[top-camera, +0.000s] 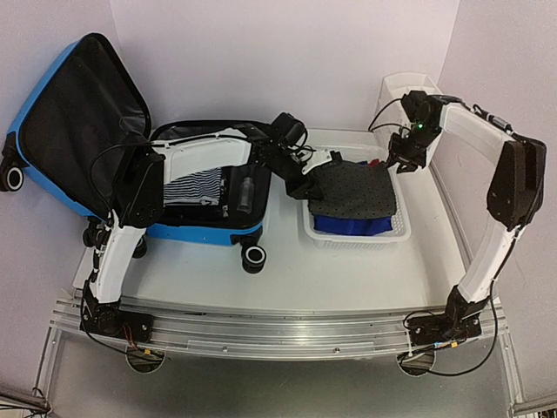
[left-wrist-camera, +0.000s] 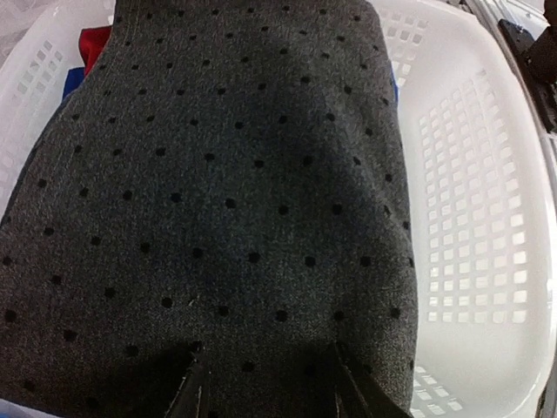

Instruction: Open, take out, and arrange the luggage

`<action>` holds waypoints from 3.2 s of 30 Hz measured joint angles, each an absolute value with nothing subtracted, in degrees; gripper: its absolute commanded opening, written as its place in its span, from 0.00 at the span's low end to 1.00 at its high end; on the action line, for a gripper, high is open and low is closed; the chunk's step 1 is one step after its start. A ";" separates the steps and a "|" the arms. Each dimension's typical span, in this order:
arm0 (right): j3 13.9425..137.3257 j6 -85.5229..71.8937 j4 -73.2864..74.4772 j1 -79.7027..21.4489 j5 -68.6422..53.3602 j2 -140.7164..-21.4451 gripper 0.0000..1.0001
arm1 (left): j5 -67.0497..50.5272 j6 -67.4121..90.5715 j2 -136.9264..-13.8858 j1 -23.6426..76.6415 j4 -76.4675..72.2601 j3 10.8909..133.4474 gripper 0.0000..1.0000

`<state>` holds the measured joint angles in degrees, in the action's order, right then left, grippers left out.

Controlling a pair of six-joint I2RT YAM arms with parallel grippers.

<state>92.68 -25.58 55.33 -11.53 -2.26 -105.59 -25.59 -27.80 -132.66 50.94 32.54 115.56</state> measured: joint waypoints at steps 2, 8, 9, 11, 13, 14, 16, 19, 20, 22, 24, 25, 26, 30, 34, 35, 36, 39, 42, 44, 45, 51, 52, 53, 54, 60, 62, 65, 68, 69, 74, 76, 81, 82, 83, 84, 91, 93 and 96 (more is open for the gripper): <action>94.54 -25.63 55.40 -11.56 -1.42 -103.58 0.31 | -26.77 -30.38 -132.66 50.95 35.58 117.91 0.47; 94.77 -27.17 54.56 -14.68 -1.65 -96.17 0.14 | -31.28 -36.14 -131.28 52.41 41.06 123.18 0.29; 93.64 -27.62 53.53 -15.36 -2.72 -95.36 0.11 | -31.85 -36.63 -130.87 52.67 41.15 122.68 0.29; 89.72 -29.16 50.46 -16.66 -5.84 -94.00 0.06 | -32.88 -38.43 -129.95 53.26 41.44 120.66 0.28; 85.06 -31.13 47.53 -17.19 -8.22 -93.55 0.03 | -32.99 -40.27 -129.45 53.74 41.09 117.74 0.28; 82.66 -31.84 46.35 -17.19 -9.12 -93.64 0.02 | -32.86 -41.05 -129.43 53.91 40.86 116.02 0.28; 78.87 -33.04 44.79 -17.06 -10.17 -94.19 0.00 | -32.43 -41.93 -129.66 54.03 40.48 113.21 0.27; 74.14 -34.34 42.33 -16.94 -11.06 -95.64 0.00 | -32.08 -42.35 -129.96 54.07 38.33 110.88 0.26; 72.84 -34.61 41.54 -16.91 -11.07 -96.24 0.00 | -31.65 -42.45 -129.97 54.11 37.66 110.50 0.26; 70.87 -34.86 40.36 -16.91 -10.83 -97.58 0.00 | -31.19 -42.51 -129.97 54.14 35.74 109.63 0.25; 69.77 -35.06 39.43 -16.91 -10.52 -98.84 0.00 | -30.88 -42.65 -129.97 54.17 34.54 109.00 0.26; 69.67 -35.14 39.13 -16.92 -10.28 -99.18 0.00 | -30.84 -42.70 -129.97 54.21 34.24 108.85 0.26; 69.59 -35.21 38.83 -16.93 -10.04 -99.49 0.00 | -30.81 -42.75 -129.97 54.25 33.98 108.73 0.27; 72.54 -34.85 40.93 -17.04 -7.43 -100.24 0.00 | -31.04 -42.77 -129.95 54.28 35.31 109.50 0.31; 79.52 -33.48 42.48 -17.50 -3.80 -100.55 0.00 | -33.60 -40.93 -130.08 53.82 42.27 114.62 0.35; 81.54 -33.07 42.61 -17.84 -2.92 -100.55 0.00 | -34.61 -39.98 -130.10 53.55 43.96 117.10 0.35; 83.81 -32.63 42.68 -18.51 -1.80 -100.55 0.00 | -35.89 -38.80 -130.14 53.15 45.55 119.98 0.36; 89.52 -31.64 41.08 -21.70 -0.05 -100.53 0.00 | -39.46 -35.60 -129.29 51.36 47.82 127.08 0.36; 91.09 -32.29 36.39 -25.04 -1.44 -100.57 0.00 | -43.11 -32.38 -126.58 48.12 50.16 128.86 0.38; 90.99 -33.49 33.12 -26.80 -3.28 -101.00 0.00 | -45.02 -30.83 -124.33 44.88 52.25 128.41 0.39; 90.87 -34.26 31.45 -27.54 -4.33 -101.48 0.00 | -45.64 -30.35 -123.36 43.36 53.19 127.96 0.41; 91.72 -38.37 20.14 -30.16 -11.29 -109.97 0.00 | -44.48 -29.25 -115.51 33.11 57.09 115.97 0.49; 92.20 -38.98 18.77 -30.42 -12.01 -111.89 0.00 | -44.07 -29.05 -114.53 31.43 57.54 113.94 0.49; 92.56 -39.60 17.50 -30.63 -12.42 -113.79 0.00 | -43.46 -28.81 -113.67 29.73 57.88 112.06 0.49; 92.61 -40.17 16.66 -30.83 -12.41 -115.39 0.00 | -42.73 -28.57 -112.92 28.24 58.04 110.49 0.50; 92.62 -43.48 13.33 -31.27 -11.08 -120.56 0.00 | -39.75 -26.48 -108.63 20.77 57.85 102.45 0.50; 92.62 -44.16 12.71 -31.23 -10.28 -120.91 0.00 | -39.03 -25.74 -106.83 18.76 57.65 100.12 0.50; 92.29 -44.82 12.22 -31.20 -8.98 -121.52 0.00 | -38.42 -25.19 -104.54 16.59 57.32 97.88 0.51; 90.75 -45.10 11.04 -31.23 -7.22 -121.36 0.00 | -37.80 -24.43 -102.70 15.46 56.64 96.00 0.52; 90.20 -45.07 10.74 -31.32 -6.78 -121.19 0.00 | -37.39 -24.03 -102.11 15.21 56.18 95.07 0.52; 90.53 -43.76 12.06 -31.93 -5.32 -119.36 0.18 | -34.20 -19.29 -100.07 13.88 52.79 89.05 0.57; 93.28 -42.69 13.51 -32.55 -4.52 -119.09 0.28 | -32.63 -16.08 -99.62 12.75 50.98 85.85 0.59; 103.72 -40.92 15.10 -36.34 -2.96 -119.25 0.44 | -28.89 -7.23 -99.25 8.89 46.02 78.93 0.65; 106.29 -40.73 15.07 -37.46 -2.87 -119.72 0.46 | -28.19 -5.47 -99.13 8.15 45.05 77.81 0.66; 108.92 -40.66 14.85 -38.71 -2.88 -120.32 0.46 | -27.51 -3.89 -99.04 7.47 44.21 76.82 0.66; 112.32 -40.81 14.53 -40.24 -3.24 -121.75 0.46 | -26.98 -2.42 -98.97 6.70 43.41 76.00 0.66; 133.67 -43.44 14.10 -49.44 -6.60 -138.55 0.41 | -23.80 4.10 -98.78 2.87 37.69 70.36 0.66; 137.39 -44.35 14.72 -51.40 -6.83 -143.71 0.39 | -23.08 5.00 -98.78 2.84 36.46 68.65 0.65; 141.22 -45.85 16.45 -53.40 -6.38 -150.04 0.39 | -22.34 6.49 -98.78 2.78 34.75 66.85 0.64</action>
